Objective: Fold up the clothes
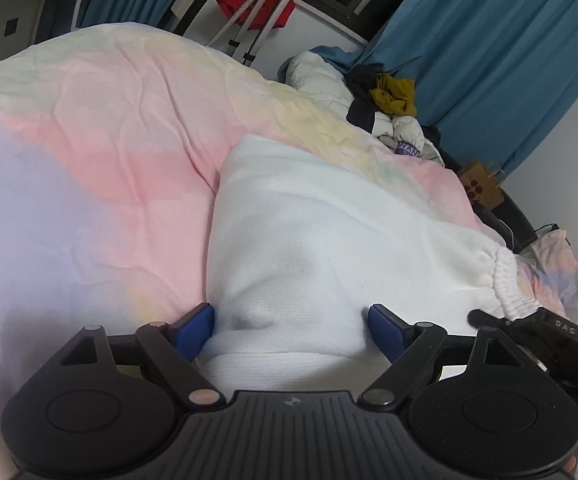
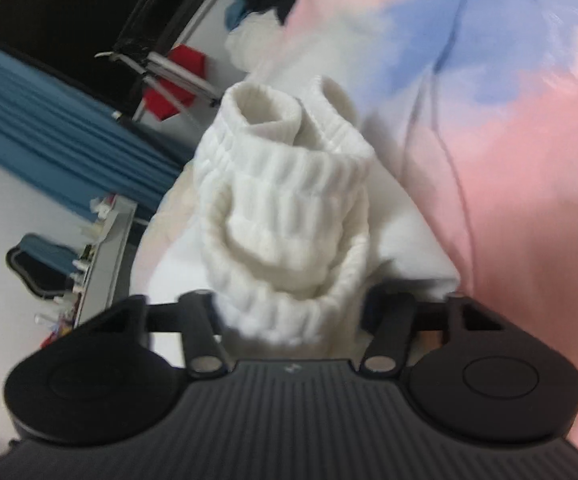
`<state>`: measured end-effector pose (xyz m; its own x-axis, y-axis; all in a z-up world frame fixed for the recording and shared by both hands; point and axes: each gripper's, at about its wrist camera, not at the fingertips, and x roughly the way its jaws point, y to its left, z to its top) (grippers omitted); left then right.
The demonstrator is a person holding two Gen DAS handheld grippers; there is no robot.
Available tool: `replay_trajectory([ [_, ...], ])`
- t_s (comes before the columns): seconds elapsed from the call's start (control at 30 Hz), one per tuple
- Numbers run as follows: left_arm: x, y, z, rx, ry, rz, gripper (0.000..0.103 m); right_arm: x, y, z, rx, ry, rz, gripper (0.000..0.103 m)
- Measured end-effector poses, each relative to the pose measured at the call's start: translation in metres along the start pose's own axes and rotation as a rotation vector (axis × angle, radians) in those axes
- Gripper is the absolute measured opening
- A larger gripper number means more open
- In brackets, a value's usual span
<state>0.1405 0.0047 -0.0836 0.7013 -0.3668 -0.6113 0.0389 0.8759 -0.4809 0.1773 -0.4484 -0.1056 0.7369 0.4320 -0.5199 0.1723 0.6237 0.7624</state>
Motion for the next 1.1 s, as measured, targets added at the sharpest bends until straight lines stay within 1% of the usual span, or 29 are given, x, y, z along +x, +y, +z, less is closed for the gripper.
replay_trajectory([
  [0.03,0.000,-0.001,0.000,-0.001,-0.003,0.005,0.079,-0.002,0.004,-0.001,-0.010,-0.010,-0.005,0.047],
  [0.1,-0.002,-0.001,0.000,-0.005,-0.013,0.015,0.068,-0.008,0.015,-0.005,-0.051,-0.038,-0.007,0.043],
  [0.13,-0.003,-0.002,-0.001,-0.010,-0.021,0.018,0.065,-0.011,0.020,-0.008,-0.067,-0.052,0.001,0.041],
  [0.2,-0.011,-0.006,-0.001,-0.003,-0.044,0.020,0.049,-0.017,0.033,-0.009,-0.099,-0.074,0.026,0.040],
  [0.3,-0.027,-0.016,0.001,0.003,-0.089,0.006,0.037,-0.025,0.049,-0.008,-0.146,-0.110,0.088,0.038],
  [0.4,-0.049,-0.029,0.004,0.007,-0.142,-0.026,0.034,-0.038,0.069,0.001,-0.193,-0.159,0.175,0.037],
  [0.5,-0.076,-0.046,0.012,0.006,-0.200,-0.073,0.033,-0.062,0.080,0.012,-0.221,-0.216,0.277,0.037],
  [0.6,-0.098,-0.076,0.023,0.038,-0.269,-0.123,0.032,-0.089,0.086,0.028,-0.235,-0.285,0.353,0.037],
  [0.7,-0.102,-0.122,0.040,0.103,-0.319,-0.161,0.033,-0.118,0.081,0.054,-0.225,-0.367,0.399,0.037],
  [0.77,-0.091,-0.159,0.054,0.147,-0.335,-0.189,0.033,-0.136,0.072,0.074,-0.215,-0.418,0.398,0.037],
  [0.87,-0.054,-0.217,0.072,0.204,-0.315,-0.241,0.033,-0.156,0.048,0.111,-0.178,-0.489,0.370,0.037],
  [0.97,0.004,-0.275,0.079,0.265,-0.274,-0.274,0.033,-0.158,0.010,0.152,-0.115,-0.547,0.311,0.037],
  [1.03,0.048,-0.308,0.076,0.299,-0.236,-0.295,0.033,-0.156,-0.018,0.178,-0.070,-0.582,0.269,0.037],
  [1.1,0.097,-0.335,0.069,0.332,-0.187,-0.307,0.033,-0.146,-0.055,0.197,-0.022,-0.608,0.217,0.037],
])
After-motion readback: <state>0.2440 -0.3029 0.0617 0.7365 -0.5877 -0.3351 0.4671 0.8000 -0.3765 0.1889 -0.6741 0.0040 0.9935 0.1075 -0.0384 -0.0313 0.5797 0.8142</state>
